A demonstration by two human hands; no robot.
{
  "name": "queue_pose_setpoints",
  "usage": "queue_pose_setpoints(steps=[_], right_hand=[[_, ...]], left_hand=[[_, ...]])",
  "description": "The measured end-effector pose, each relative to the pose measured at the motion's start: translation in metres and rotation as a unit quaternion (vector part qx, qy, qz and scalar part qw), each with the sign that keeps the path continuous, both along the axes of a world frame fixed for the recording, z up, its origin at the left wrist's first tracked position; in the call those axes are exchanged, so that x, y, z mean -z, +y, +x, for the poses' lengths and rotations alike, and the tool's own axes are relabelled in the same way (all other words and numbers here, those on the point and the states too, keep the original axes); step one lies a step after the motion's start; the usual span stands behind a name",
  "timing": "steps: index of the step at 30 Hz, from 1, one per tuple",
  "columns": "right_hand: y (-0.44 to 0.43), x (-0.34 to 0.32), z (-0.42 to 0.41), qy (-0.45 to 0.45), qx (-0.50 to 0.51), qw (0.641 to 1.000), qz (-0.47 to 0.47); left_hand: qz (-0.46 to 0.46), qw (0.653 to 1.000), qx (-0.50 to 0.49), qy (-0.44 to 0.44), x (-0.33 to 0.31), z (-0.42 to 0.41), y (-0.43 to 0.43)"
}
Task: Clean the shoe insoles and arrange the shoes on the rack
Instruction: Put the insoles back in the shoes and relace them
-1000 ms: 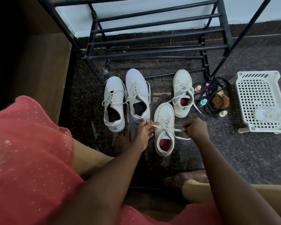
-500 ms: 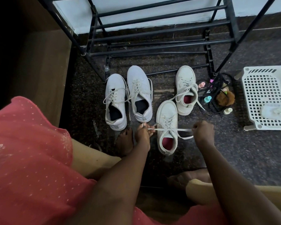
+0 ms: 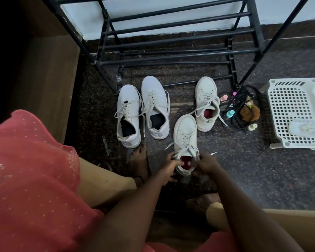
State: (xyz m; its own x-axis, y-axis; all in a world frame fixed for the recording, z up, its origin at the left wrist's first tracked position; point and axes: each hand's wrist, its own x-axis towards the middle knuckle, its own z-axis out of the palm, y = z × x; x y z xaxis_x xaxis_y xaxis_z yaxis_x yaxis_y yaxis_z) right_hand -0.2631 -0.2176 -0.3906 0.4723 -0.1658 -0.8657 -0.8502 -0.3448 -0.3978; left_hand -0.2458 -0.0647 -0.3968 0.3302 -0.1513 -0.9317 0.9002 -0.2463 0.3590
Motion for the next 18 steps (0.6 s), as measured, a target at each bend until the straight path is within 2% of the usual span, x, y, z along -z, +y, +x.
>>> queue_pose_setpoints(steps=[4,8,13,18], right_hand=[[0.013,-0.004,0.014,-0.015,0.033,0.995,-0.094],[0.018,-0.005,0.044,-0.084,0.066,0.983,-0.15],[0.026,-0.004,0.087,-0.172,0.158,0.965,-0.121],[0.023,-0.006,0.117,-0.21,0.254,0.942,-0.061]], left_hand=[[0.003,0.994,-0.072,-0.077,0.005,0.009,-0.013],[0.067,0.981,-0.03,-0.178,0.007,0.042,-0.027],[0.135,0.95,0.053,-0.276,-0.004,0.099,-0.04],[0.109,0.945,0.089,-0.295,-0.002,0.13,-0.05]])
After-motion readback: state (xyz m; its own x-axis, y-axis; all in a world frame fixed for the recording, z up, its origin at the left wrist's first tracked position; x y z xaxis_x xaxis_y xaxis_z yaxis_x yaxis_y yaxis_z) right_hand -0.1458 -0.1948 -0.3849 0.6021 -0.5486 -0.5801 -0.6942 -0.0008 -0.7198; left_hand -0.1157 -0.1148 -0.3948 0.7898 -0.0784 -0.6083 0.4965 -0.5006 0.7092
